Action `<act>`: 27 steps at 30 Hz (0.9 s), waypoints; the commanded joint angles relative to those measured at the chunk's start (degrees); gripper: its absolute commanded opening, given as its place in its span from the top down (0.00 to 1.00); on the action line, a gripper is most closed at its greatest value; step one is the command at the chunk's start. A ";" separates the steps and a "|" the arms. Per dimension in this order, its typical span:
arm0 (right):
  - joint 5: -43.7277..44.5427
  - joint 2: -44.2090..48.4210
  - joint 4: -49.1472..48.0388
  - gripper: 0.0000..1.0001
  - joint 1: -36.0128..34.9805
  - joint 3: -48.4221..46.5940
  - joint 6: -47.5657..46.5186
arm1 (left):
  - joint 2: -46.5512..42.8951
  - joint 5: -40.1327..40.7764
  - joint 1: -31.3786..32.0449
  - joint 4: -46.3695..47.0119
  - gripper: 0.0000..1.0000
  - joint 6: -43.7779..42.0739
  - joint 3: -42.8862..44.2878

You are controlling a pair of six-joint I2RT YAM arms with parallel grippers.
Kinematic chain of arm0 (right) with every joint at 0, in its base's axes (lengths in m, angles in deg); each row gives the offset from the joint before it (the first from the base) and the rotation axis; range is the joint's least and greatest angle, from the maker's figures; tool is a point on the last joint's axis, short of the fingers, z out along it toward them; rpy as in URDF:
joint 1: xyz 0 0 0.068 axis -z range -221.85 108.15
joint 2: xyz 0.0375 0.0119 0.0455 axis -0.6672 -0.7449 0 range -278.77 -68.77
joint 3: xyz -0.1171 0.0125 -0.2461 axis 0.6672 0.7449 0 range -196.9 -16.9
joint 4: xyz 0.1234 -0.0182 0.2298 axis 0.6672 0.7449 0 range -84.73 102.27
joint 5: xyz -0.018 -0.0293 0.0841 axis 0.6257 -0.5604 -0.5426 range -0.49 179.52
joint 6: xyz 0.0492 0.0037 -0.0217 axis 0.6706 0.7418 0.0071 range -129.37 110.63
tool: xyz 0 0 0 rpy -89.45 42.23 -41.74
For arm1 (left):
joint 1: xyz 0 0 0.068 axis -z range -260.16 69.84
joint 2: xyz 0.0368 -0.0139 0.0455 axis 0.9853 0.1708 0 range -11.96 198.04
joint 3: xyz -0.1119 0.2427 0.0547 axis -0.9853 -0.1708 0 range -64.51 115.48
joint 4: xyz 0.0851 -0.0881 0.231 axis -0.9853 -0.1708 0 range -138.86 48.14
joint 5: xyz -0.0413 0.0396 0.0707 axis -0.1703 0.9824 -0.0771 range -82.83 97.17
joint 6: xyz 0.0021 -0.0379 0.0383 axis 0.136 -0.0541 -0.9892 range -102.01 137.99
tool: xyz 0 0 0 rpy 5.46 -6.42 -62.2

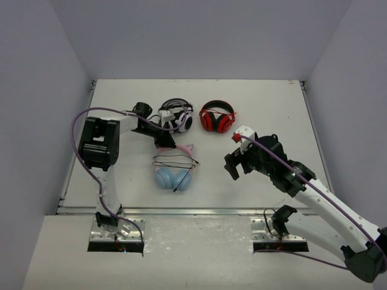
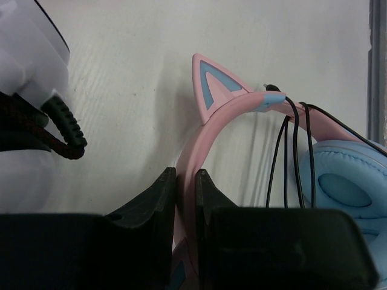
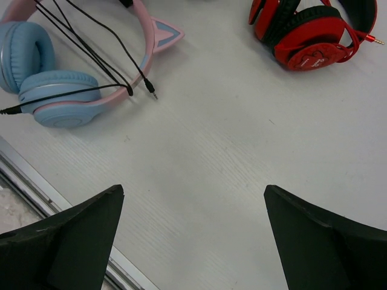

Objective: Wrap the headphones

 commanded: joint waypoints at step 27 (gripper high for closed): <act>-3.26 7.23 -5.04 0.01 -0.03 2.50 0.93 | -7.15 6.09 -3.30 10.06 0.00 21.52 -4.14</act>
